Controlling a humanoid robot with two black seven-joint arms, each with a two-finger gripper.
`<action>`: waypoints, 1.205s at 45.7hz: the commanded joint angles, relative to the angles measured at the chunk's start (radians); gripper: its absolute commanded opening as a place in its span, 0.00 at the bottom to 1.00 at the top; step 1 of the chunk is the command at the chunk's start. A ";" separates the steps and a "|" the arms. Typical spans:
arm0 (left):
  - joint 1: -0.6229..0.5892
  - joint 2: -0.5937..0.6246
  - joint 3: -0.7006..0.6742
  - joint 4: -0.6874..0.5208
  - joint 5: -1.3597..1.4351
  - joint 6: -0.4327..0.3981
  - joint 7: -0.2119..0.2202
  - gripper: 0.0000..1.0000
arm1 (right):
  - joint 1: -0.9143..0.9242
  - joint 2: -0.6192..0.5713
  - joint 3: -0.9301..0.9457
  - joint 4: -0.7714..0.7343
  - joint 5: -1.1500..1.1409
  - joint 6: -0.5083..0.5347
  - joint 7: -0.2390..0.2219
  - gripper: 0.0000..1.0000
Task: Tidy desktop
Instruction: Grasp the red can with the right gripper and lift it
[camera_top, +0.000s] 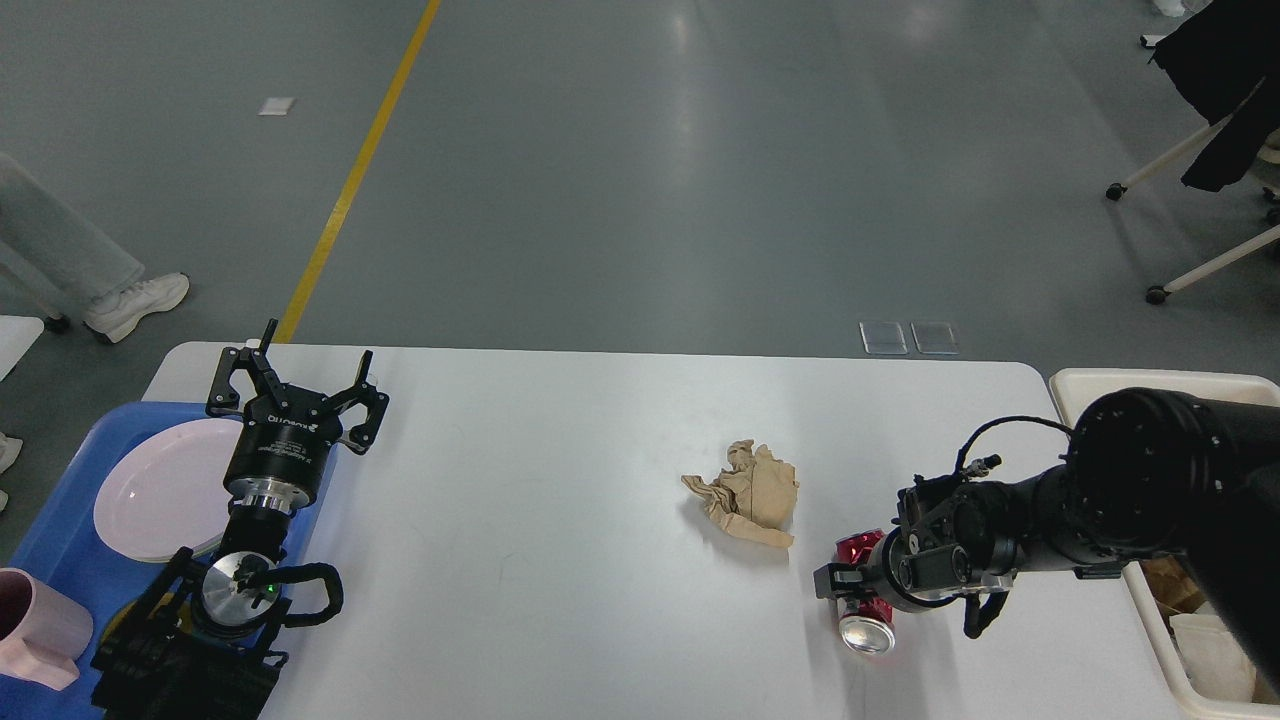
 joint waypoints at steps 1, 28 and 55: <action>0.000 0.000 0.000 0.000 0.000 0.000 0.000 0.96 | -0.005 0.000 0.001 -0.001 0.000 -0.022 0.000 0.91; 0.000 0.001 0.000 0.000 0.000 0.000 0.000 0.96 | -0.003 0.000 0.009 0.025 0.001 0.000 -0.004 0.00; 0.000 0.000 0.000 0.000 0.000 0.000 0.000 0.96 | 0.040 -0.012 0.013 0.061 0.011 0.040 -0.050 0.00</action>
